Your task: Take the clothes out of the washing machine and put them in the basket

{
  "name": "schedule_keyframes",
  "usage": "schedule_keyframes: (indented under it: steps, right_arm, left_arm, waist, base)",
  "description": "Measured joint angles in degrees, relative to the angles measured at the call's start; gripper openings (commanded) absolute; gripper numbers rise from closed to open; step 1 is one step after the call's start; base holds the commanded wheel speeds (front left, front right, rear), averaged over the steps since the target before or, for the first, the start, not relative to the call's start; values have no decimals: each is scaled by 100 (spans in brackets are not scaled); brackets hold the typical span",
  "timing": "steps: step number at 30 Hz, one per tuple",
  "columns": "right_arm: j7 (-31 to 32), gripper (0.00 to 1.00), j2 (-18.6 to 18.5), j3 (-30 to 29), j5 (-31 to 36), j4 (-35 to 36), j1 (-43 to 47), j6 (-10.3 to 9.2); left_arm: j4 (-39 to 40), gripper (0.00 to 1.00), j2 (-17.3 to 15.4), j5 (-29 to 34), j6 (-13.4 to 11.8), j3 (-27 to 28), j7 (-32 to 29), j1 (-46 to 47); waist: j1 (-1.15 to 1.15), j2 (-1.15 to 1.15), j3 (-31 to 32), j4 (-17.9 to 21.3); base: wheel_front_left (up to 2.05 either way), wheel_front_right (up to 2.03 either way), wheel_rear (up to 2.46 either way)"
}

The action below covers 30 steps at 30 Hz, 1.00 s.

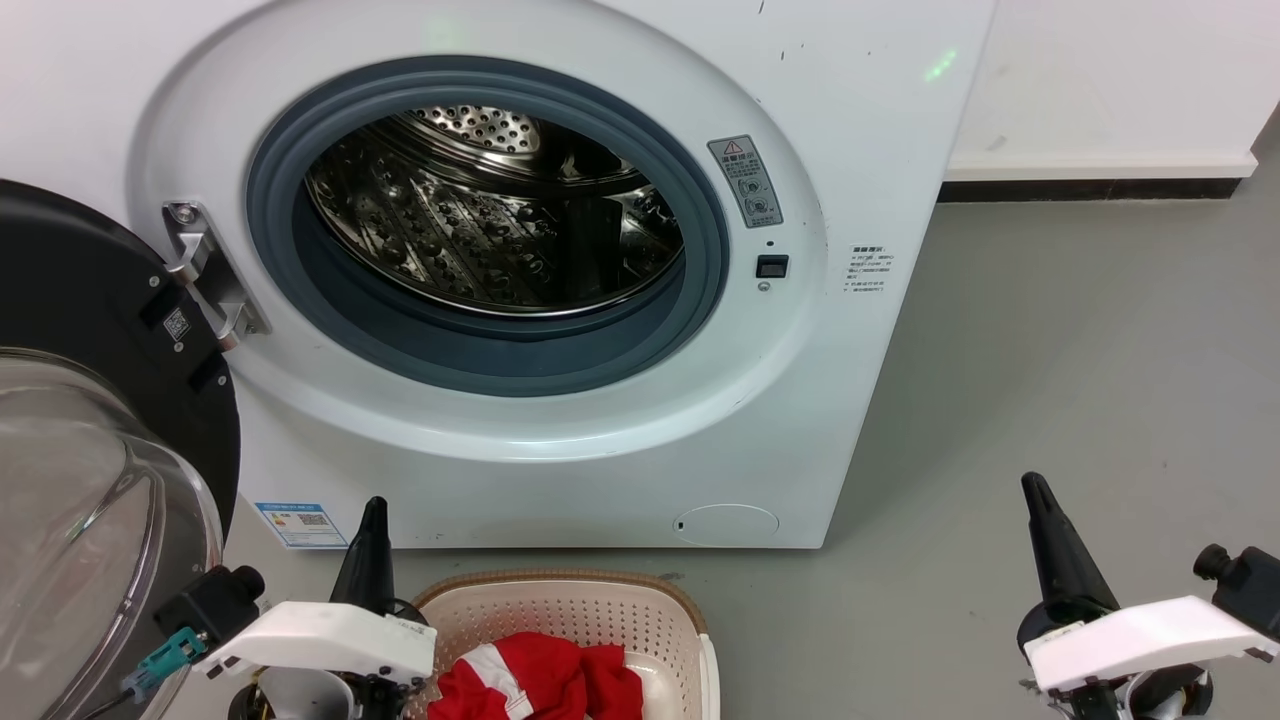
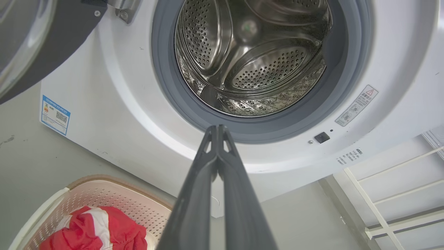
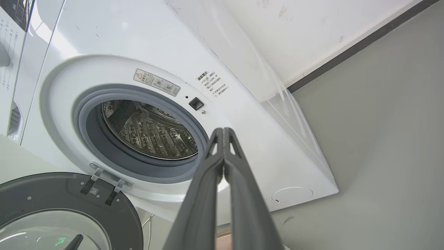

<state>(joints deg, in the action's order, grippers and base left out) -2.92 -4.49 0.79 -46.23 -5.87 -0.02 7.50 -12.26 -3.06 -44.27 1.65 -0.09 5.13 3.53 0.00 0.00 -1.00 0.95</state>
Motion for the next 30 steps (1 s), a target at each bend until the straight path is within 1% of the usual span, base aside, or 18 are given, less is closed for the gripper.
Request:
schedule_keyframes:
  steps: [23,24,30]
  right_arm:
    - [238,0,-29,-130,-1679,-275,-207,-1]
    - [254,0,-30,-147,-1884,-310,-211,-1]
    - [304,0,-32,-186,-2252,-367,-244,-1]
  left_arm:
    - [-57,0,5,-1649,199,225,-401,62]
    - [-67,0,5,-1847,220,249,-450,73]
    - [-79,0,7,-2214,267,299,-547,115]
  waist:
    - [0,0,22,-25]
    - [0,0,25,-29]
    - [0,0,30,-35]
  base:
    - [0,0,0]
    - [0,0,0]
    - [0,0,0]
